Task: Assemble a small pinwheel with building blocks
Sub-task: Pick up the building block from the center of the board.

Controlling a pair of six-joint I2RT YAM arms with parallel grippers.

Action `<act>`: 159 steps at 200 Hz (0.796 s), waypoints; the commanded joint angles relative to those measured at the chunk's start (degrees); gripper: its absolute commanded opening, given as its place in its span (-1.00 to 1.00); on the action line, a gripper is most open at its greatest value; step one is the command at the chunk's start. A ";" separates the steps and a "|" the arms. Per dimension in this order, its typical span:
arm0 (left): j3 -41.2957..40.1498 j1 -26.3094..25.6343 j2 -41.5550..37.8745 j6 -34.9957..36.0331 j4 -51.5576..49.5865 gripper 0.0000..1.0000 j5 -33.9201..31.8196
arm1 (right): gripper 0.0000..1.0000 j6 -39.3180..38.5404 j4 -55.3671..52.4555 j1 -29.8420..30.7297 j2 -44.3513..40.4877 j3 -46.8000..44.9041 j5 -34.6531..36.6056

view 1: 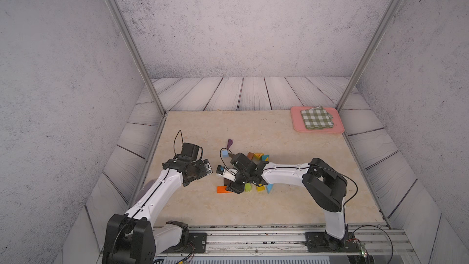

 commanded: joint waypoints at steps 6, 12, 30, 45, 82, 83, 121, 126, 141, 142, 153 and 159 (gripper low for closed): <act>-0.95 0.81 -0.54 1.01 0.10 0.92 -0.83 | 0.19 -1.21 -3.90 -1.21 4.26 3.18 -0.70; -1.00 0.84 -0.44 1.17 0.08 0.92 -0.87 | 0.18 -1.21 -4.03 -1.36 4.66 3.45 -0.43; -1.07 1.02 -0.18 1.46 0.18 0.92 -0.76 | 0.18 -0.96 -4.63 -2.44 5.75 4.42 -1.18; -1.11 1.06 0.08 1.56 0.27 0.92 -0.65 | 0.19 -1.14 -5.65 -2.98 6.36 5.16 -2.88; -0.90 1.28 1.14 1.92 0.49 0.92 0.40 | 0.21 -2.69 -9.15 -3.12 8.96 8.30 -3.56; -0.86 1.28 1.18 1.95 0.47 0.92 0.43 | 0.20 -2.65 -9.32 -3.12 9.01 8.41 -3.54; 0.07 1.28 1.51 2.68 -0.77 0.92 1.53 | 0.03 -2.77 -11.25 -3.25 8.37 7.29 -6.84; -0.03 1.28 1.49 2.69 -0.78 0.92 1.51 | -0.01 -2.55 -10.94 -3.29 7.93 6.61 -7.36; -0.05 1.28 1.31 2.78 -0.69 0.92 1.37 | -0.09 -1.76 -10.71 -3.36 6.69 5.24 -8.01; -0.03 1.28 1.31 2.78 -0.69 0.92 1.35 | -0.09 -1.66 -10.71 -3.32 6.64 5.21 -7.96; -0.02 1.28 1.34 2.78 -0.68 0.92 1.34 | -0.10 -0.98 -11.04 -3.37 5.93 4.85 -7.73; -0.02 1.28 1.35 2.79 -0.69 0.92 1.39 | -0.11 -0.86 -11.25 -3.37 5.51 4.58 -7.69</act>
